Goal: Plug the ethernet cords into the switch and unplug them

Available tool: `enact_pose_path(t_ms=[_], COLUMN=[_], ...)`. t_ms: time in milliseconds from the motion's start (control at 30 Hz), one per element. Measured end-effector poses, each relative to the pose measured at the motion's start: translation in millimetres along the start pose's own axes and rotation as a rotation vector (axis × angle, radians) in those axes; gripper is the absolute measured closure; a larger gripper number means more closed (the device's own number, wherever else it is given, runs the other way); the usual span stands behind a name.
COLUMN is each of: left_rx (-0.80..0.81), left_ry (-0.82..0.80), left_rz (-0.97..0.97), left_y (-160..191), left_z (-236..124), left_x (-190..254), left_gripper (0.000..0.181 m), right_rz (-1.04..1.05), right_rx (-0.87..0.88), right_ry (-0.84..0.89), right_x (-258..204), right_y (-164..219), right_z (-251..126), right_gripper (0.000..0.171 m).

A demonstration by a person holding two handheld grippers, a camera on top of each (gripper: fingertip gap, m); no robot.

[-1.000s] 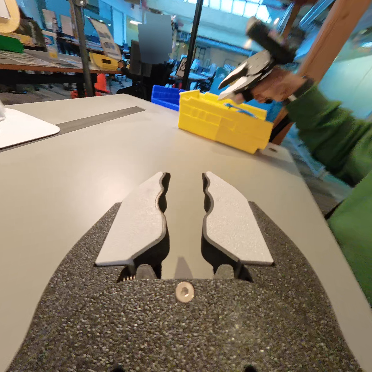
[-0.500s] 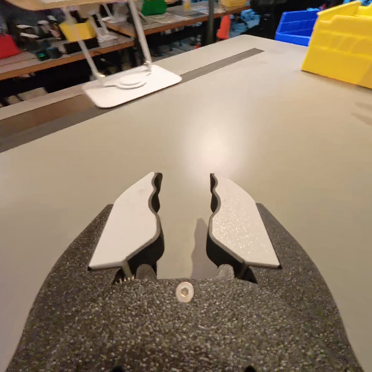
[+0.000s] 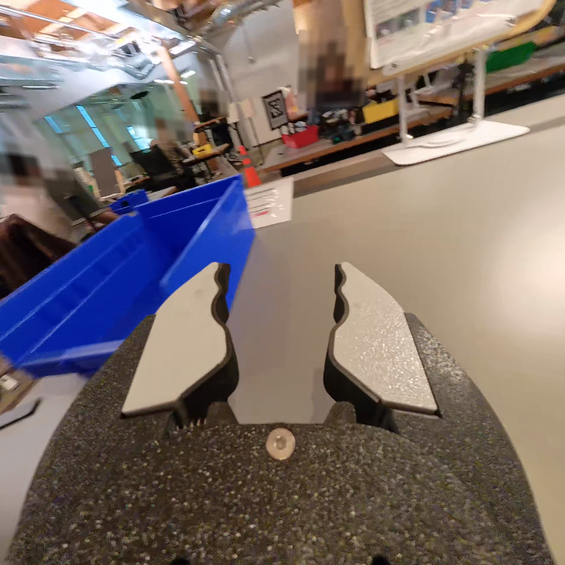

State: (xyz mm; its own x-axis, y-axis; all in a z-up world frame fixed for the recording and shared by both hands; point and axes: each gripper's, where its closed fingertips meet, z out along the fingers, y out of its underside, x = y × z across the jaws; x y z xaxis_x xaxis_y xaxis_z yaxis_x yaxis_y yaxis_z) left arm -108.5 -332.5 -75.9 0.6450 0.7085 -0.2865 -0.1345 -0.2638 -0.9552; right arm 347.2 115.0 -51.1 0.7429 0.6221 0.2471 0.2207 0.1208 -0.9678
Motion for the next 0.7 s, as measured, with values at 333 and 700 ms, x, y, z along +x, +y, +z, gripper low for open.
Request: enact_pose_path(t_ms=[333, 700], left_rx=[-0.108, -0.375], left_ry=[-0.154, -0.157], left_rz=[-0.185, -0.059], left_y=[21, 62], left_z=[3, 71], left_x=[-81, -93], left_gripper=[0.103, 0.138], right_rz=[0.041, -0.117], right_rx=[-0.042, -0.214], right_ry=[0.080, -0.127], right_x=[73, 50], right_y=[12, 55], right_z=[-23, 23], right_gripper=[0.096, 0.156])
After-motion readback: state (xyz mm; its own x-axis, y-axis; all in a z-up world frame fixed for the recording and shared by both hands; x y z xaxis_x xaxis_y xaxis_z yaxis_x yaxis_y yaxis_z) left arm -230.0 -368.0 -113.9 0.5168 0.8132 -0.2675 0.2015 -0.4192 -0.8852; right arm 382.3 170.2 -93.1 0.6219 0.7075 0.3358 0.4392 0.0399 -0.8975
